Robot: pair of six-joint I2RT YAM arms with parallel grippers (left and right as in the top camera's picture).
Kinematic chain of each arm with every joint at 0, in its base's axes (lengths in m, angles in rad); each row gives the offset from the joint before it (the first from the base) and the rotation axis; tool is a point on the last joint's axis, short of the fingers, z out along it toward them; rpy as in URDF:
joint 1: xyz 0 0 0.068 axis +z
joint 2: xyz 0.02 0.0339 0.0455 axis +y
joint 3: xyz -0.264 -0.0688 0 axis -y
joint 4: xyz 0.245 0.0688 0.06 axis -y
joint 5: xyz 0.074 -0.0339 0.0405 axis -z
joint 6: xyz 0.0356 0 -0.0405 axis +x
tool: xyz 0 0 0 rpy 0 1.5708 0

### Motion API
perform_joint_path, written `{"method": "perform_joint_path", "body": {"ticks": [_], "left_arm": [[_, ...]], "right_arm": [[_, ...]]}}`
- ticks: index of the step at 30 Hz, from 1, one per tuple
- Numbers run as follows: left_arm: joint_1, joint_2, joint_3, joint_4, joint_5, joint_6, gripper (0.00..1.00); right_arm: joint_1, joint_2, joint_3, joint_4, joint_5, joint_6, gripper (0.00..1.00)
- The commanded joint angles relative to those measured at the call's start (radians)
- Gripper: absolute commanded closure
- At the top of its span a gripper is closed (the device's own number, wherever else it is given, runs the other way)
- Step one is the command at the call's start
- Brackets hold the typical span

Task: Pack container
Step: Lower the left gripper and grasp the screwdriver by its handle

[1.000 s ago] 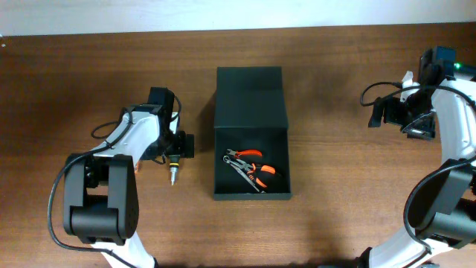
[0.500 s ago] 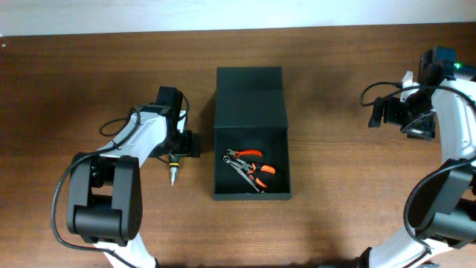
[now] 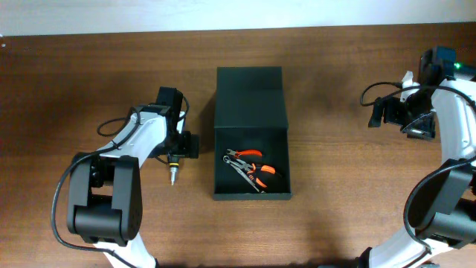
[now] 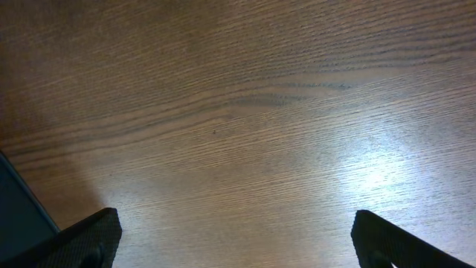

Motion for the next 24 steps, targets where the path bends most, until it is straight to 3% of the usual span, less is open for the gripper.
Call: {"method": "perform_joint_path", "body": {"ticks": [1,24], "left_arm": [[0.001,0.013,0.021,0.006,-0.01,-0.009,0.01],[0.012,0.054,0.02,0.016,0.06,0.013,0.01]], "right_arm": [[-0.001,-0.008,-0.003,0.002,0.002,0.002,0.01],[-0.001,-0.008,-0.003,0.003,0.002,0.001,0.01]]}}
